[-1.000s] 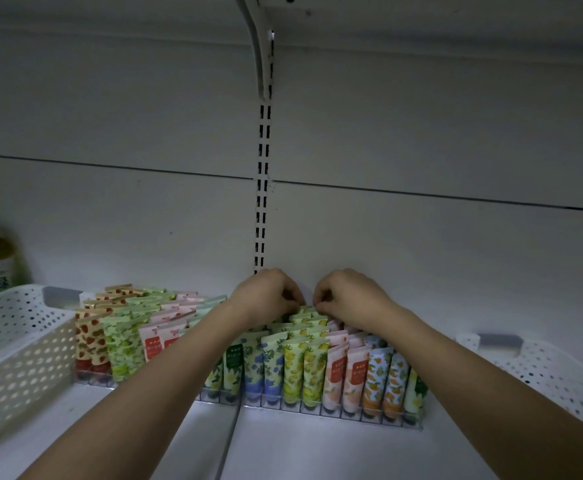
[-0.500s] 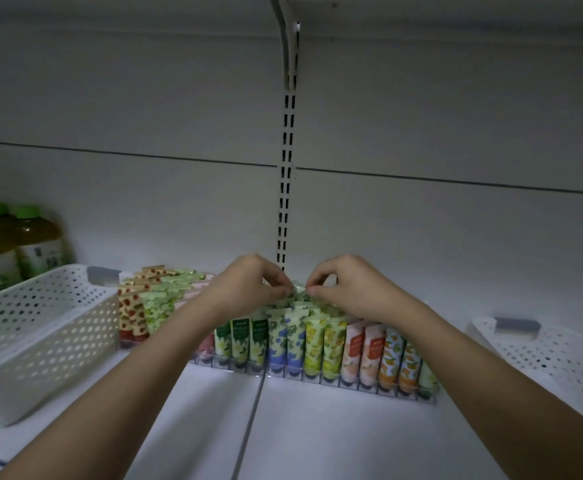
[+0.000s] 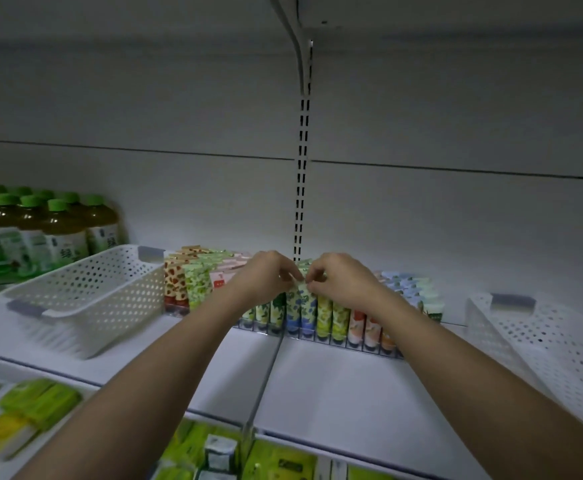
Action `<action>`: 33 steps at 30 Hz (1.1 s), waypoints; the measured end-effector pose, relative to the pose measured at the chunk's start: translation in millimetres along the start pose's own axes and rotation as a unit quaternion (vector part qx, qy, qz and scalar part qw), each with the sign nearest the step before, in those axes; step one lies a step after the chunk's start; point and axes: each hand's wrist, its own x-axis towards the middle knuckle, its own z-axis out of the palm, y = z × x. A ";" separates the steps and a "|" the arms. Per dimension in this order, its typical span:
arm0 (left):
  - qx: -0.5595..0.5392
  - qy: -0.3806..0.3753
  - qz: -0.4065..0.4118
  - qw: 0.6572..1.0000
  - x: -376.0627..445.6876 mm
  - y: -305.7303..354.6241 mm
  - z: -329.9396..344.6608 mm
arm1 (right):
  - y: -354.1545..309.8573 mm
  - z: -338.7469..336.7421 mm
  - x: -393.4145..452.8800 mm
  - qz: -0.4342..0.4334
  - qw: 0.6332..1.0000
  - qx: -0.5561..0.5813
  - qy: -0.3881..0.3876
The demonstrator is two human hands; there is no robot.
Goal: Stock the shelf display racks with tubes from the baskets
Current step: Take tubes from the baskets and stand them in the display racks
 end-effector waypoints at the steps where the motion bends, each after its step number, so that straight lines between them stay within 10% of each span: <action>1: -0.006 0.001 0.000 1.000 1.0 -2.5 0.2 | -1.0 0.3 1.3 0.000 1.000 -0.005 -0.002; 33: -0.088 -0.015 0.085 0.992 55.9 -44.6 -14.8 | 13.0 -10.5 34.1 0.062 0.996 0.013 0.058</action>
